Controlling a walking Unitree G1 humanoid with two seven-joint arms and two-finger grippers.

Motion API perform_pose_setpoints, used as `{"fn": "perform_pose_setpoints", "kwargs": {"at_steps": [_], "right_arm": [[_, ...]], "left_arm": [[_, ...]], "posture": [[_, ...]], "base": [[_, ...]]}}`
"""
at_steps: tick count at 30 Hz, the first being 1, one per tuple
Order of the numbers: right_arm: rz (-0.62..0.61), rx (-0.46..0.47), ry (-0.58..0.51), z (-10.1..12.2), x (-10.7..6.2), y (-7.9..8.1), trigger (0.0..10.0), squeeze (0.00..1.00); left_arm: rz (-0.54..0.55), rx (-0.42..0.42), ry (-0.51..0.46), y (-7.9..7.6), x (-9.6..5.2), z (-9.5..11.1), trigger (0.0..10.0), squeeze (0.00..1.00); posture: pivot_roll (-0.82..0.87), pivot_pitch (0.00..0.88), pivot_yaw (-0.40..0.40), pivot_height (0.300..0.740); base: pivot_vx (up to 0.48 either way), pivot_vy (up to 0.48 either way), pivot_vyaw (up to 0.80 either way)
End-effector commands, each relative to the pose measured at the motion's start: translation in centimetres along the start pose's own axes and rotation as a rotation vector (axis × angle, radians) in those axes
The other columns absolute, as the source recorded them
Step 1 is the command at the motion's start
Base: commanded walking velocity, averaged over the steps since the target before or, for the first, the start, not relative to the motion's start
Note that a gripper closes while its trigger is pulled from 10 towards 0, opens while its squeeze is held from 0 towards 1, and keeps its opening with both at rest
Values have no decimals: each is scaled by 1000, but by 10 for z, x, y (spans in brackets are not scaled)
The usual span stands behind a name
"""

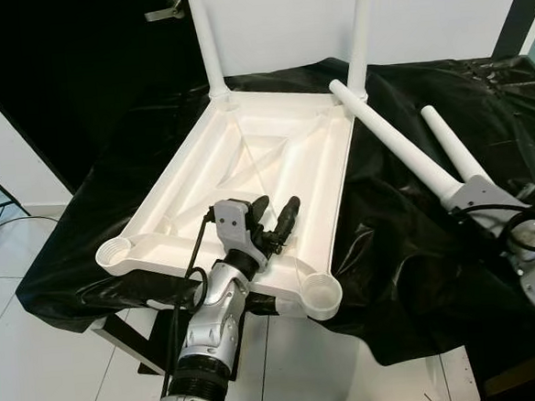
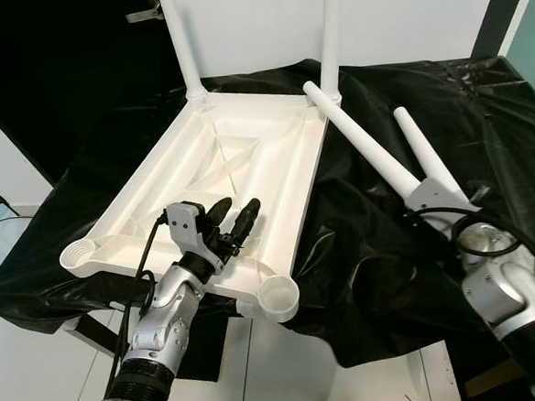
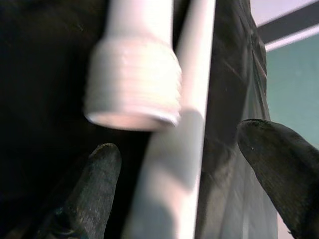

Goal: Building children table

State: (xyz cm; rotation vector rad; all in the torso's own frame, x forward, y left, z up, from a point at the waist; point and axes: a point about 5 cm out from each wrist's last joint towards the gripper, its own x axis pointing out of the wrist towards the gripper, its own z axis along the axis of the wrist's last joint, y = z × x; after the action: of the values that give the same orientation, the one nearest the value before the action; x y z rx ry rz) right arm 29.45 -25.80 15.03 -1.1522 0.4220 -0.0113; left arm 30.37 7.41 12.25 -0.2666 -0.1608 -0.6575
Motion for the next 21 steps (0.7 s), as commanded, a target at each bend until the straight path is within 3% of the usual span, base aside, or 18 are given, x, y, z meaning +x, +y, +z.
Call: {"fn": "perform_pose_setpoints", "kwargs": {"at_steps": [1, 9, 10, 11, 12, 13, 14, 16, 17, 21], "right_arm": [[-7, -13, -22, 5, 2, 0, 10000, 0], [-62, -58, -81, 13, 14, 3, 10000, 0], [-73, -69, -86, 13, 16, 3, 8784, 0], [-73, -69, -86, 13, 16, 3, 8784, 0], [-78, -76, -82, 11, 18, 4, 4510, 0], [-81, -80, -79, 10, 20, 5, 4510, 0], [-77, -85, -69, 7, 22, 9, 2549, 0], [-73, -87, -63, 4, 23, 12, 2549, 0], [-73, -99, -57, 1, 25, 16, 0, 0], [-86, -129, -68, -1, 27, 25, 0, 0]], "left_arm": [[0, 14, 15, 2, -2, -3, 10000, 0], [7, 17, 14, 2, -3, -3, 10000, 0], [7, 17, 14, 2, -3, -3, 10000, 0], [7, 17, 14, 2, -3, -3, 10000, 0], [7, 17, 15, 2, -3, -3, 10000, 0], [7, 18, 16, 2, -3, -3, 10000, 0], [7, 18, 17, 3, -4, -4, 10000, 0], [7, 18, 19, 3, -4, -4, 10000, 0], [6, 18, 20, 2, -4, -4, 10000, 0], [4, 18, 21, 2, -4, -4, 10000, 0]], "posture": [[-147, 9, 54, 740], [-137, 4, 53, 740], [-137, 4, 53, 740], [-137, 4, 53, 740], [-137, 4, 53, 740], [-137, 4, 53, 740], [-135, 5, 55, 740], [-135, 5, 55, 740], [-136, 6, 55, 740], [-135, 6, 55, 740]], "base": [[0, 0, 0], [0, 0, 0], [0, 0, 0], [0, 0, 0], [0, 0, 0], [0, 0, 0], [0, 0, 0], [0, 0, 0], [0, 0, 0], [0, 0, 0]]}}
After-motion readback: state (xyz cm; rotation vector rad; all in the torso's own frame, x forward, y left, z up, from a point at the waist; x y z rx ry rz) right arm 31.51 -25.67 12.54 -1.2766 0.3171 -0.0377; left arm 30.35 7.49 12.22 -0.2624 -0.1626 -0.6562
